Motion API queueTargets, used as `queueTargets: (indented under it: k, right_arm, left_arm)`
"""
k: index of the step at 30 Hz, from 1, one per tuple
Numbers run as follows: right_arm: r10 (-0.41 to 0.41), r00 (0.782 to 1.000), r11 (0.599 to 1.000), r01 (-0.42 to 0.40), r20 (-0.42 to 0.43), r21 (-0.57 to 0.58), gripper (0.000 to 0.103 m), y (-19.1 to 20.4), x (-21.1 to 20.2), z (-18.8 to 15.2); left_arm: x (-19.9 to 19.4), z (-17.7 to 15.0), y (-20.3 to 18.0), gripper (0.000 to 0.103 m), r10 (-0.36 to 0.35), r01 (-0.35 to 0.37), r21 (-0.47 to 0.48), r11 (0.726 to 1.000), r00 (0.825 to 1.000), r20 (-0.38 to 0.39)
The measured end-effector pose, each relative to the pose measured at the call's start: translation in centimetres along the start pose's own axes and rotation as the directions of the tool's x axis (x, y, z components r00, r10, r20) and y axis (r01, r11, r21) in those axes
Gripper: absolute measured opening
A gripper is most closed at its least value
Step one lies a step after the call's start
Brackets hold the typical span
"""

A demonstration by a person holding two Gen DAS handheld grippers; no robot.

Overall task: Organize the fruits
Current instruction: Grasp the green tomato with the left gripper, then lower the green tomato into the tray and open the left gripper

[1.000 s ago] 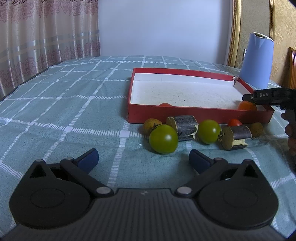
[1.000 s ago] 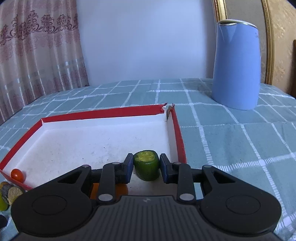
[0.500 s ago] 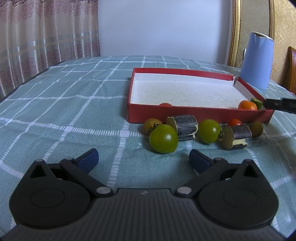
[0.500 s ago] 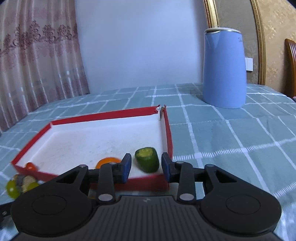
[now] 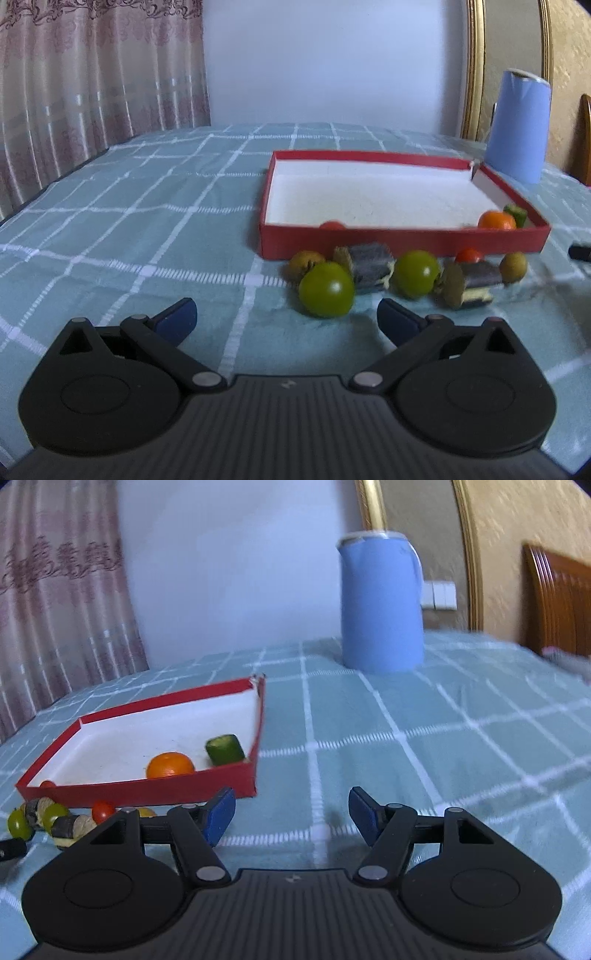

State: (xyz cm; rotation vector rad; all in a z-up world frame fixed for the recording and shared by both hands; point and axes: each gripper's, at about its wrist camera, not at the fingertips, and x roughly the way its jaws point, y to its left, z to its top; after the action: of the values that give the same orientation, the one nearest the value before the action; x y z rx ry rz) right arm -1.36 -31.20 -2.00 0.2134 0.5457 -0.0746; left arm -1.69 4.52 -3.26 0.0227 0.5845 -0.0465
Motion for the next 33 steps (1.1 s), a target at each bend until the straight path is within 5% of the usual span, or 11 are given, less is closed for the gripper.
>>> queueTargets:
  k: [2, 6, 8, 10, 12, 19, 25, 33]
  right_arm:
    - [-0.041, 0.998, 0.999, 0.041, -0.037, 0.004, 0.068, -0.1, 0.6, 0.0]
    - [-0.058, 0.996, 0.998, 0.059, -0.075, 0.007, 0.067, -0.4, 1.3, -0.1]
    - [-0.061, 0.995, 0.998, 0.060, -0.082, -0.014, 0.071, -0.1, 1.4, -0.2]
    - [-0.063, 0.994, 0.998, 0.060, -0.087, -0.032, 0.075, 0.2, 1.5, -0.3]
    - [-0.064, 0.994, 0.997, 0.061, -0.090, -0.043, 0.078, 0.4, 1.6, -0.4]
    - [-0.059, 0.994, 0.997, 0.054, -0.096, -0.052, 0.082, 0.5, 1.7, -0.4]
    - [-0.060, 0.994, 0.997, 0.055, -0.096, -0.053, 0.082, 0.6, 1.7, -0.4]
    - [-0.069, 0.992, 0.995, 0.062, -0.101, -0.073, 0.083, 0.9, 1.8, -0.4]
  left_arm:
    - [-0.1, 0.5, -0.2, 0.094, -0.004, 0.003, 0.014, 1.000, 1.000, 0.003]
    - [1.2, 0.8, -0.7, 0.064, 0.001, 0.001, 0.042, 0.999, 0.999, -0.047]
    - [1.5, 0.7, -0.8, 0.060, -0.009, 0.010, 0.034, 0.999, 0.999, -0.046]
    - [1.4, 0.6, -1.0, 0.040, -0.034, 0.036, 0.043, 0.998, 0.999, -0.041]
    - [1.3, 0.5, -1.3, 0.032, -0.052, 0.054, 0.052, 0.997, 0.998, -0.034]
    - [0.3, 0.8, -1.8, 0.031, -0.070, 0.071, 0.067, 0.995, 0.997, -0.011]
    - [-0.5, 4.2, -0.8, 0.031, -0.116, 0.115, 0.028, 0.993, 0.993, 0.036]
    - [5.7, 8.3, -0.7, 0.031, -0.072, 0.072, 0.007, 0.997, 0.997, 0.005]
